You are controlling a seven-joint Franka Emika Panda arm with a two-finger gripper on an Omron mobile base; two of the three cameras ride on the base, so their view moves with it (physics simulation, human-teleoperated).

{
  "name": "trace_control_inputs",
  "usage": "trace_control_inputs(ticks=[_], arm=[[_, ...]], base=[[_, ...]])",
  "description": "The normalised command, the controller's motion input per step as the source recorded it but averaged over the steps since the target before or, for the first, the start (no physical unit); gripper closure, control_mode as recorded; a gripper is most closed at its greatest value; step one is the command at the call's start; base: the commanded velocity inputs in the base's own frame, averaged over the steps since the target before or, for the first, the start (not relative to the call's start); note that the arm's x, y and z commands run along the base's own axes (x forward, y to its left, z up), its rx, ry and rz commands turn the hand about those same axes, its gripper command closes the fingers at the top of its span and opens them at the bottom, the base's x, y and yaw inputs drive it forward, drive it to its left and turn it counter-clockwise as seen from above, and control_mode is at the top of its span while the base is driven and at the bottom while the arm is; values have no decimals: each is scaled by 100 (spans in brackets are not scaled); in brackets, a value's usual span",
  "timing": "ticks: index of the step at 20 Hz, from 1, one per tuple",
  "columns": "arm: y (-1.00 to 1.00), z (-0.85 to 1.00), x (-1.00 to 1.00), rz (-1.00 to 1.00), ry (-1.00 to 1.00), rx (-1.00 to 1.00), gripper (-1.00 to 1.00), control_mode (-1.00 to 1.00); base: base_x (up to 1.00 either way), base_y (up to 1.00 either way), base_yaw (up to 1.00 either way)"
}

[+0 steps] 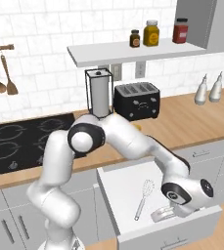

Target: Pick the whisk from the drawer and place it on the counter.

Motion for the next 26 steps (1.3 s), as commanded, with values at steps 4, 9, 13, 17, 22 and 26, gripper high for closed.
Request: trace_control_inputs(ticks=[4,9,13,17,22,26], arm=[[95,54,36,2,-11,-1,-100,-100],[100,2,45,-9,-2,-15,-100,-100],[67,-29,32,-39,4,-22,-100,-100],[23,-33,32,-55,10,-24,-100,-100],[1,-6,48,-39,14,-21,-100,-100],[0,-12,26,-4,3,-3,-100,-100]], base=[[0,0,0],[0,0,0],[0,0,0],[0,0,0],[0,0,0],[0,0,0]])
